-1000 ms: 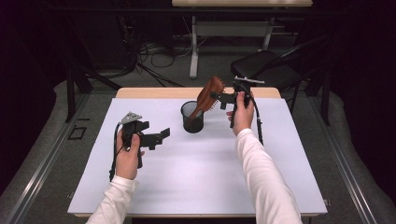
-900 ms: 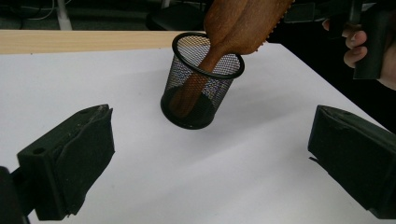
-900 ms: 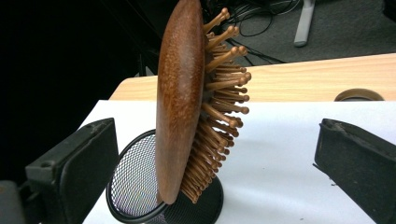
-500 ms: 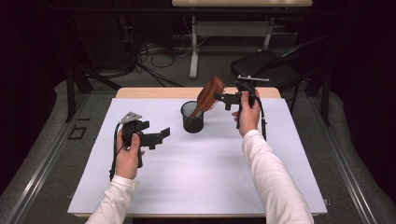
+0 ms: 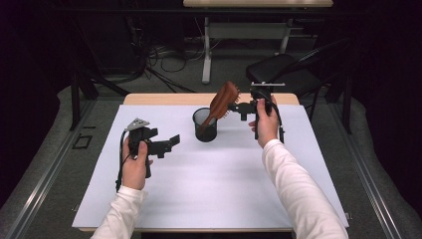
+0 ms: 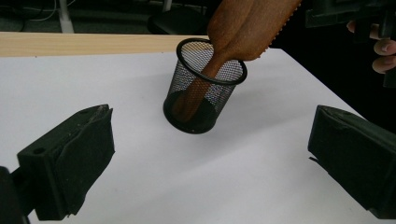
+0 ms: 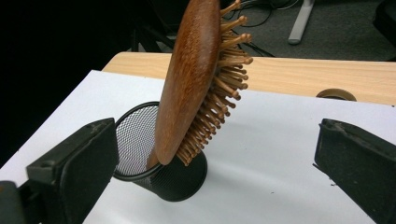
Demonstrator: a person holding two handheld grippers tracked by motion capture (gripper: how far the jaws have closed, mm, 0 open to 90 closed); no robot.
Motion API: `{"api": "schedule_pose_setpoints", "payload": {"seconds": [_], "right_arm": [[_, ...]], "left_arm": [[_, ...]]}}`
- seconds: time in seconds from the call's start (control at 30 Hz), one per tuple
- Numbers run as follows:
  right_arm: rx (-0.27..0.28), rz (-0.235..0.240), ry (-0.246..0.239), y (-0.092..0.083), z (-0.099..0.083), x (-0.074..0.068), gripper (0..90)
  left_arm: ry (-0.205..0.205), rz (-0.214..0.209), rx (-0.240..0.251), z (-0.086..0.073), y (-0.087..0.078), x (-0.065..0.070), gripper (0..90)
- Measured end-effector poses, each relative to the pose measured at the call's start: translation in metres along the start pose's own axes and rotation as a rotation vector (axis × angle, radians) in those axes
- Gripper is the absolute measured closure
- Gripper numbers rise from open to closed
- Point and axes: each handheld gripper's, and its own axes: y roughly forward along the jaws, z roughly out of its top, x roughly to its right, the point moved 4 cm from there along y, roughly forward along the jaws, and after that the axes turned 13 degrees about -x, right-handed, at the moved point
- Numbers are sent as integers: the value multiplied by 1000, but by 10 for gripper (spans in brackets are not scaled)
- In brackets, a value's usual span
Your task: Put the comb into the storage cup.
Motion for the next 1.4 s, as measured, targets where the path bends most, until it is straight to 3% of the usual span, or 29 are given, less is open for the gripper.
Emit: {"api": "schedule_pose_setpoints", "payload": {"seconds": [0.2, 0.4, 0.93, 1.4], "right_arm": [[-9, -29, -28, -7, -1, 1, 0], [-19, -51, -93, -13, -4, -4, 0], [-14, -35, -105, -32, -13, -3, 0], [-13, 13, -125, -44, -25, -9, 0]], "left_arm": [[-8, -1, 1, 0, -3, -5, 5], [4, -3, -4, 2, -2, -4, 5], [8, -11, -5, 3, -6, -4, 5], [6, -15, -7, 3, -14, -7, 5]]}}
